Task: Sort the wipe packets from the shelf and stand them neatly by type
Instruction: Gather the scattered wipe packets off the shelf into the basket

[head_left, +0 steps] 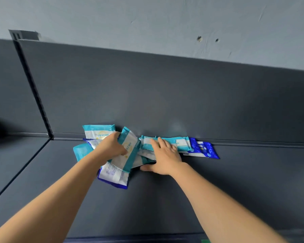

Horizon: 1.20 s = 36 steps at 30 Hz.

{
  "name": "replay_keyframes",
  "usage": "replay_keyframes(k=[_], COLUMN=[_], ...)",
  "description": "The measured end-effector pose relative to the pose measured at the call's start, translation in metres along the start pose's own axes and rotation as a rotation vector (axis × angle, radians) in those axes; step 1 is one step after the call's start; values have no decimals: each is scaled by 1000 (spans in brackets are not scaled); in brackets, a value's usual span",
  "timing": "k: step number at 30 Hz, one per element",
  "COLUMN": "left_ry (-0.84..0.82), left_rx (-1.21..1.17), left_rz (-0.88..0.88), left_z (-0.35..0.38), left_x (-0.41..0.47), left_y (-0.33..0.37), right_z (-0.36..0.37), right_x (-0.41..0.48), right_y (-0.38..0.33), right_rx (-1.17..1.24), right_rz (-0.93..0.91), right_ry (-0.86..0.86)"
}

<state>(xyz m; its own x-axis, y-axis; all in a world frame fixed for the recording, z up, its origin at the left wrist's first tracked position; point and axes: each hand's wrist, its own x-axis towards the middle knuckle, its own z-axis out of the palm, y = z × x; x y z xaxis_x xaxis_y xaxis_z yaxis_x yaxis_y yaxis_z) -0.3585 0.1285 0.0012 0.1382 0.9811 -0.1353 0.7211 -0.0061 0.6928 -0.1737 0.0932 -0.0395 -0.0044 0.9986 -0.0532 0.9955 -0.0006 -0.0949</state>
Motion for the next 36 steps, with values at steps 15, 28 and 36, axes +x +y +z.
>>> replay_keyframes(k=[15, 28, 36], left_ry=[-25, -129, -449], left_rx=[-323, -769, -836], left_rz=[188, 461, 564], left_z=[-10, 63, 154], left_x=[9, -49, -155], left_y=[19, 90, 144], right_z=[-23, -41, -23], right_x=[-25, -143, -285], right_y=[-2, 33, 77], right_rx=[25, 568, 462], right_rz=[180, 580, 772], right_ry=[381, 963, 1111])
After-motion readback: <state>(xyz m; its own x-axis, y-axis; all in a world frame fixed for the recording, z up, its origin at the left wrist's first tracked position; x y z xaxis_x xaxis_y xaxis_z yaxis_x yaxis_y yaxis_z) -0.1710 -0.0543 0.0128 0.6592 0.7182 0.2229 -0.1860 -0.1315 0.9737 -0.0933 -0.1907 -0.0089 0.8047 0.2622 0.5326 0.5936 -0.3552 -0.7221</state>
